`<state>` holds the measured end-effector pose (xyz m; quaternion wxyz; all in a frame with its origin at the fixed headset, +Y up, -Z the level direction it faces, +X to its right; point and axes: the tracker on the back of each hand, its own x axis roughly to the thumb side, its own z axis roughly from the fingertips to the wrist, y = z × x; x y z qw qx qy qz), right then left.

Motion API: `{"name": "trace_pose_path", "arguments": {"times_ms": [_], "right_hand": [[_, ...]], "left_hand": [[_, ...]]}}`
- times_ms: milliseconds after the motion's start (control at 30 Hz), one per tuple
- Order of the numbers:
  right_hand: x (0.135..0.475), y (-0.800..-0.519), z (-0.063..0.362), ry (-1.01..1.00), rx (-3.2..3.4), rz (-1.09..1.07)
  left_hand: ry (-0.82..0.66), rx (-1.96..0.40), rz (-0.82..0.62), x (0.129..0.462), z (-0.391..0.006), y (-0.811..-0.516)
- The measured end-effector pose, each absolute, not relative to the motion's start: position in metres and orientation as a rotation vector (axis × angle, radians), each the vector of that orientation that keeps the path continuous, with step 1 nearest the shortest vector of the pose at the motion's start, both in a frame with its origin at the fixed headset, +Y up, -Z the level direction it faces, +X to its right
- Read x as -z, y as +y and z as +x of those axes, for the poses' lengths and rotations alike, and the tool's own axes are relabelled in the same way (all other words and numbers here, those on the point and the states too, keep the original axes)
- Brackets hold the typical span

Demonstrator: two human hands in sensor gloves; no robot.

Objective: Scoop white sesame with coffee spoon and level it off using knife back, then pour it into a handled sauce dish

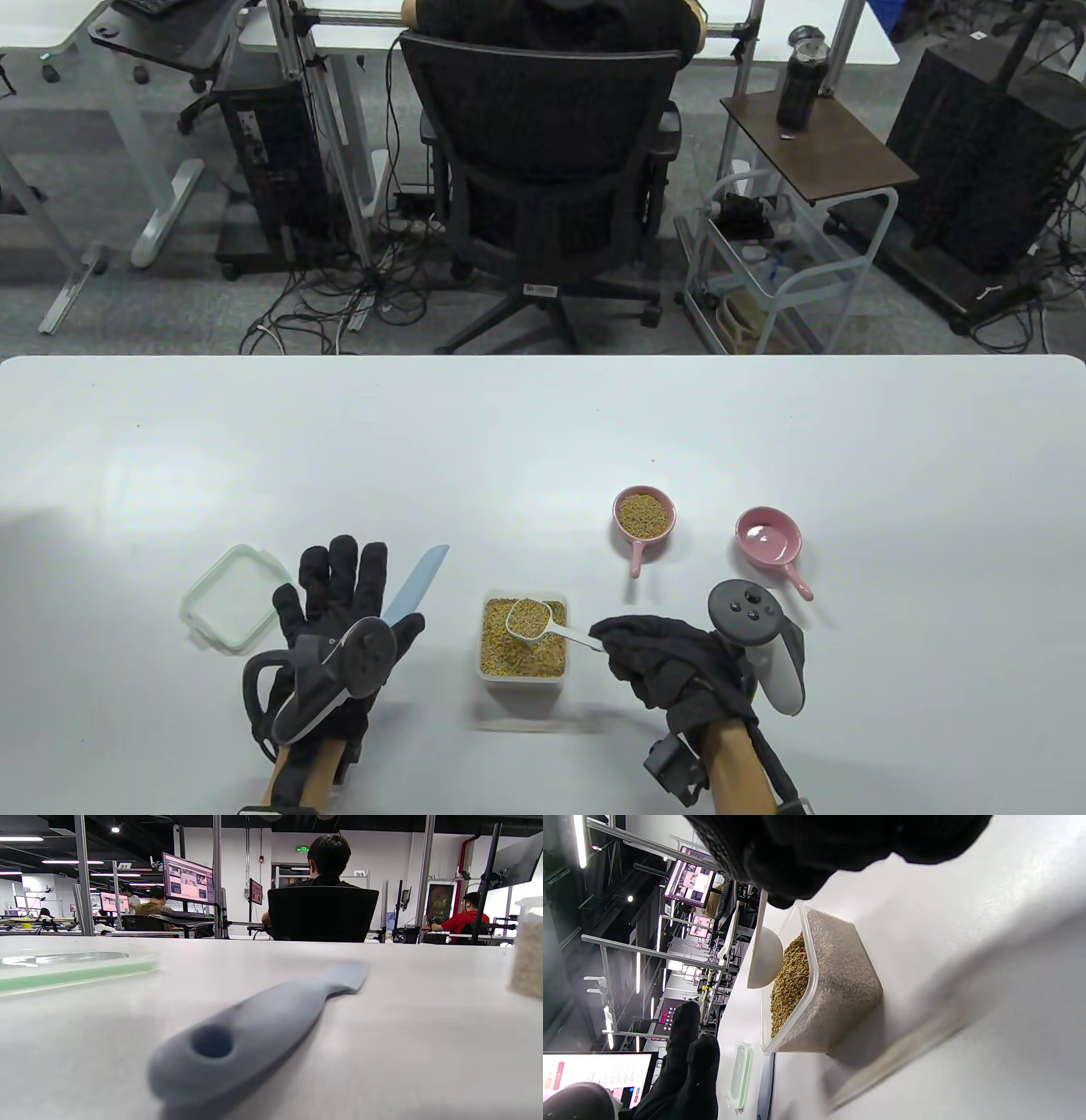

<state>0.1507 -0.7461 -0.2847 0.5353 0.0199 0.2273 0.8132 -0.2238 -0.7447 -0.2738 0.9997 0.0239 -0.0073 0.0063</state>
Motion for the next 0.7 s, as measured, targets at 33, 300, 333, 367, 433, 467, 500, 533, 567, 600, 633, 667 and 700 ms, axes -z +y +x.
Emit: {"name": "trace_pose_path", "arguments": {"times_ms": [33, 300, 333, 367, 433, 467, 500, 533, 567, 600, 633, 667, 700], "right_hand": [[0.284, -0.745, 0.151, 0.536, -1.937, 0.046], [0.28, -0.73, 0.163, 0.44, -1.897, 0.001], [0.279, -0.727, 0.169, 0.404, -1.896, -0.024], [0.278, -0.726, 0.173, 0.386, -1.897, -0.042], [0.274, -0.722, 0.188, 0.345, -1.91, -0.091], [0.272, -0.72, 0.196, 0.324, -1.915, -0.115], [0.271, -0.719, 0.201, 0.308, -1.916, -0.134], [0.269, -0.716, 0.212, 0.281, -1.914, -0.169], [0.268, -0.715, 0.219, 0.262, -1.909, -0.194], [0.266, -0.712, 0.23, 0.226, -1.9, -0.24], [0.265, -0.71, 0.239, 0.194, -1.893, -0.279], [0.264, -0.708, 0.246, 0.167, -1.888, -0.312], [0.264, -0.706, 0.253, 0.145, -1.884, -0.339]], "left_hand": [[-0.016, -0.015, 0.05, 0.274, -0.224, -0.745], [-0.046, -0.012, 0.045, 0.275, -0.221, -0.745], [-0.05, -0.02, 0.043, 0.276, -0.221, -0.745], [-0.052, -0.023, 0.043, 0.276, -0.221, -0.746], [-0.06, -0.019, 0.038, 0.277, -0.22, -0.746], [-0.062, -0.013, 0.038, 0.277, -0.219, -0.746], [-0.063, -0.009, 0.042, 0.277, -0.219, -0.745], [-0.064, -0.006, 0.046, 0.277, -0.219, -0.745], [-0.065, -0.006, 0.046, 0.277, -0.219, -0.745], [-0.067, -0.008, 0.048, 0.277, -0.218, -0.745], [-0.068, -0.011, 0.048, 0.277, -0.218, -0.745], [-0.07, -0.012, 0.047, 0.277, -0.218, -0.746], [-0.072, -0.01, 0.047, 0.277, -0.217, -0.746]]}}
